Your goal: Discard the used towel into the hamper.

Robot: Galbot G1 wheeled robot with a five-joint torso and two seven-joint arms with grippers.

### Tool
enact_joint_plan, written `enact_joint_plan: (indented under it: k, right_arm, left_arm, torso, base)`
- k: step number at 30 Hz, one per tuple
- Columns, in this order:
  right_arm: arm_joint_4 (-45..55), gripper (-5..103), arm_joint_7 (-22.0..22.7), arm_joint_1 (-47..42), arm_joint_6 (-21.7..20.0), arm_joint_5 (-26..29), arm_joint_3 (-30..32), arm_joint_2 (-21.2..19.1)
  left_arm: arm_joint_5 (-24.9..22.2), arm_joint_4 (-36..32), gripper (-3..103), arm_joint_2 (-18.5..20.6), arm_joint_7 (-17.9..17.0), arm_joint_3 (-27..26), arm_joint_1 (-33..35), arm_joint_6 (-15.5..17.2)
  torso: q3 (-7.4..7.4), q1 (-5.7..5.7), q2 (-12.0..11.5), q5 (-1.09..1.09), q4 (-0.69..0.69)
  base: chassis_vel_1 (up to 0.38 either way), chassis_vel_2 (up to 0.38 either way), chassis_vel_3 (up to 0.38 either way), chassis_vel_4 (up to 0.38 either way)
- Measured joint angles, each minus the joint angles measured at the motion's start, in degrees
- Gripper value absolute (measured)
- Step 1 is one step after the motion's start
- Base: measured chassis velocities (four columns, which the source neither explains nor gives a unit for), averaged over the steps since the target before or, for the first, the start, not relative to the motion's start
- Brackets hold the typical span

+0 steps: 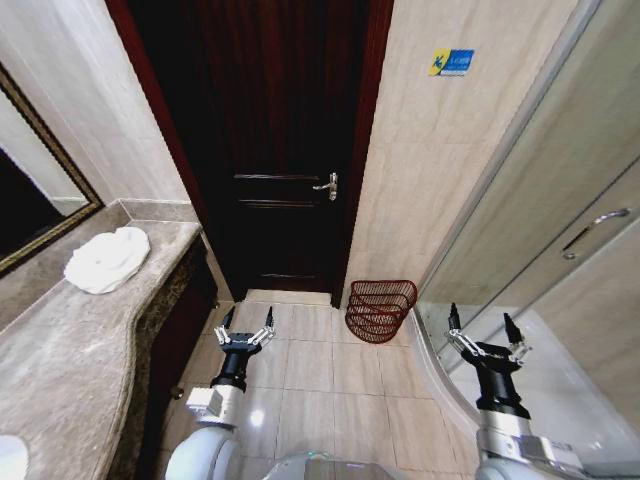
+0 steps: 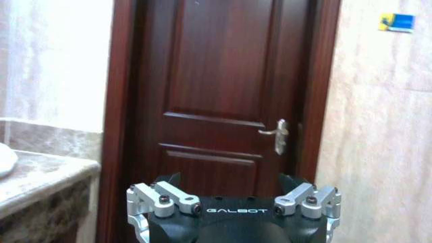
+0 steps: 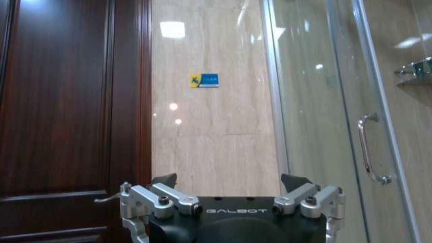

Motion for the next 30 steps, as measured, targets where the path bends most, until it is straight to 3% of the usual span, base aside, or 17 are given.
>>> enact_joint_plan:
  k: [7,12,30]
  right_arm:
    - [-0.59,100,-0.04,0.01,0.46,-0.38,-0.06,-0.06]
    - [-0.59,100,-0.12,-0.03,0.24,-0.57,0.07,-0.27]
    - [-1.36,100,0.39,0.02,1.29,-2.36,0.36,-0.08]
  left_arm:
    - [1.77,-0.44,101,-0.02,-1.9,-0.31,-0.07,1.19]
    - [1.95,-0.4,99,-0.41,-1.93,-0.17,-0.17,-0.23]
    - [2.26,-0.72,100,-0.59,-4.09,0.84,-0.88,0.91]
  torso:
    - [0.0,0.0,0.0,0.0,0.0]
    - [0.0,0.0,0.0,0.0,0.0]
    - [0.0,0.0,0.0,0.0,-0.01]
  base:
    - [0.0,0.0,0.0,0.0]
    - [0.0,0.0,0.0,0.0]
    - [0.011,0.009,0.009,0.008]
